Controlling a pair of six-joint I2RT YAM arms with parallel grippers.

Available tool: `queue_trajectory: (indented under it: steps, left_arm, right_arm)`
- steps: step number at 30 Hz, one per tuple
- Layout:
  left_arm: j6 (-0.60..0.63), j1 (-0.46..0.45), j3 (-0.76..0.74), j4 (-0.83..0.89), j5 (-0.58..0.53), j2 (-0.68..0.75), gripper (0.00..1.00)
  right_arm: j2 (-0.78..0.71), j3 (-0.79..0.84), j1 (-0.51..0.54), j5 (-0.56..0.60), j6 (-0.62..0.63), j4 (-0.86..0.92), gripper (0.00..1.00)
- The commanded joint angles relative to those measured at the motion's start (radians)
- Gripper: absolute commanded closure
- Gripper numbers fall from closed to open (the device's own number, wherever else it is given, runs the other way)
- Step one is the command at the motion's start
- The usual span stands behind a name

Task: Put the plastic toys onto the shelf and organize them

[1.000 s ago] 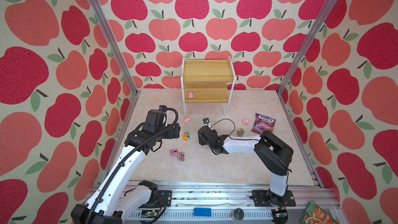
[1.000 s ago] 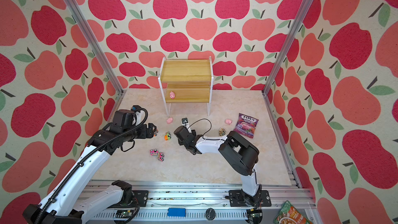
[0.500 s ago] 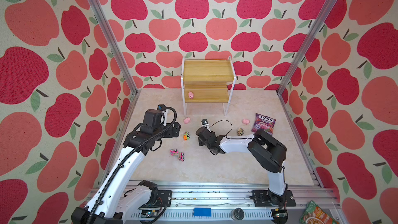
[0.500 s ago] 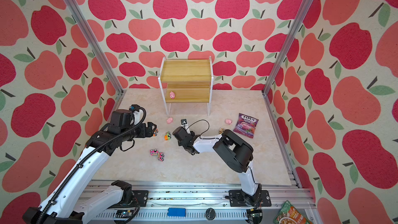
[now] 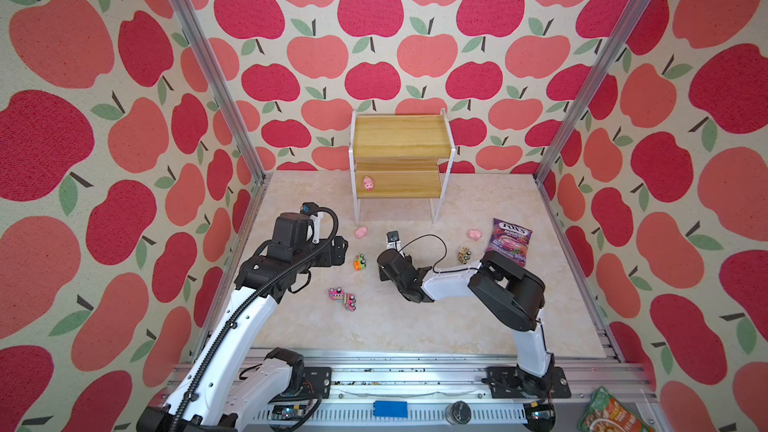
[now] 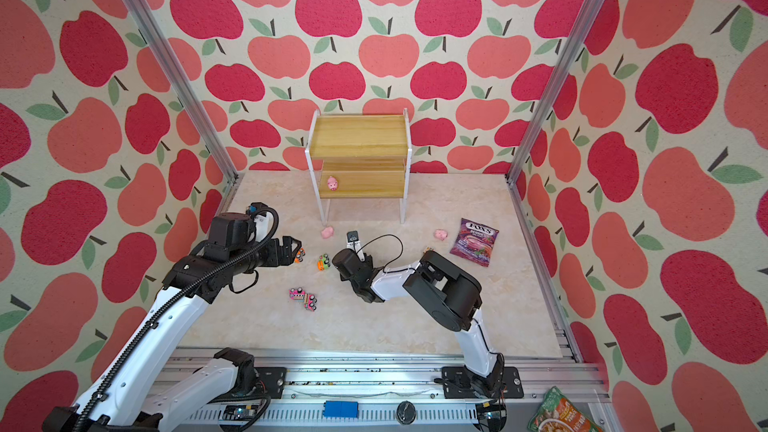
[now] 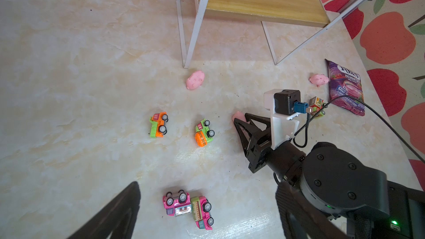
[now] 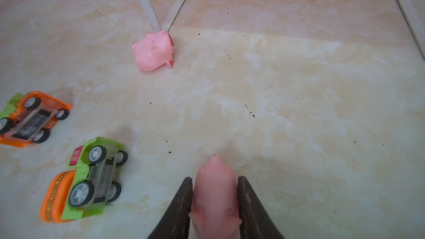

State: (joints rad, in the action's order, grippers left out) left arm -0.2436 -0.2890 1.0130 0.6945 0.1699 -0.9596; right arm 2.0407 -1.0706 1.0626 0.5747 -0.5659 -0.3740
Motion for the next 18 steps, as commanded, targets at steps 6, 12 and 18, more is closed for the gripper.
queue_trajectory:
  steps: [6,12,18]
  left_arm:
    - [0.001,0.006,-0.016,-0.024,0.018,0.019,0.06]
    - [0.001,0.008,-0.016,-0.027,0.023,0.019,0.06]
    - [0.000,0.011,-0.017,-0.030,0.032,0.019,0.06]
  right_arm:
    - [0.028,0.027,0.010,0.021,0.041,-0.054,0.70]
    - [0.032,0.026,0.010,0.014,0.052,-0.043,0.58]
    - [0.042,0.029,0.011,0.011,0.060,-0.061,0.56]
